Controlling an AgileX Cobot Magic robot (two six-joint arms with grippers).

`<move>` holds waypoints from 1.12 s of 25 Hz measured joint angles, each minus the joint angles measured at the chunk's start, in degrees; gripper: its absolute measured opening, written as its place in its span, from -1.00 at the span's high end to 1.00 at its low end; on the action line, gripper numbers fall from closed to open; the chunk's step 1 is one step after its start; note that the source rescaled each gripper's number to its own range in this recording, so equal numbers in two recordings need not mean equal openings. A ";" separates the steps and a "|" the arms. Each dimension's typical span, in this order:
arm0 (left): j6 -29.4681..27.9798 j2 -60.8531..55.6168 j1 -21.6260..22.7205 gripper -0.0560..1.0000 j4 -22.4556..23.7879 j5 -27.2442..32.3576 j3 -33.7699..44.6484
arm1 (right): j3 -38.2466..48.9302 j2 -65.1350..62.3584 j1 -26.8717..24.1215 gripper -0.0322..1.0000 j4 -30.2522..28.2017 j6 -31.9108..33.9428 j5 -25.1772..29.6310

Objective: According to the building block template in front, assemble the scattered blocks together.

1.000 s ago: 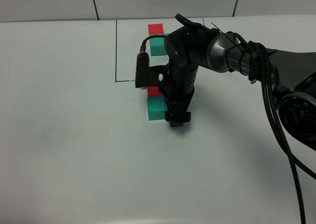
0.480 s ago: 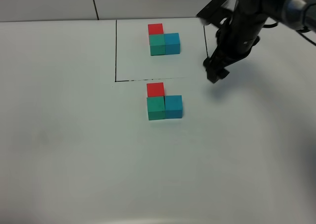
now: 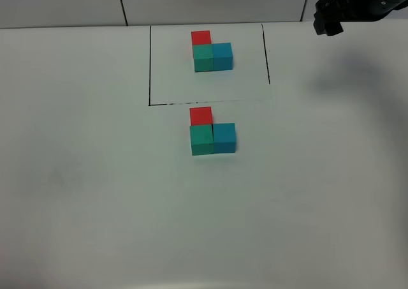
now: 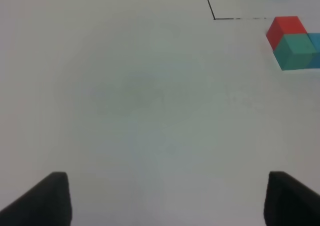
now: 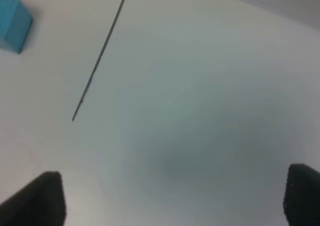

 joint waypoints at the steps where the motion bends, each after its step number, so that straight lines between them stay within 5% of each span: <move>1: 0.00 0.00 0.00 -0.69 0.00 0.00 0.00 | 3.20 -2.62 -0.58 -0.70 0.08 0.00 -2.77; 5: 0.00 0.00 0.00 -0.69 0.00 0.00 0.00 | 16.66 -13.65 -3.72 -0.70 0.08 0.36 -8.36; 14: 0.00 0.00 0.00 -0.69 0.00 0.00 0.00 | 43.25 -40.94 -11.45 -0.72 -2.37 5.21 -8.79; 20: 0.00 0.00 0.00 -0.69 0.00 0.00 0.00 | 54.38 -56.90 -13.82 -0.95 -2.56 5.38 -6.07; 28: 0.00 0.00 0.00 -0.69 0.00 0.00 0.00 | 61.59 -75.32 -13.95 -1.00 -2.48 7.38 1.43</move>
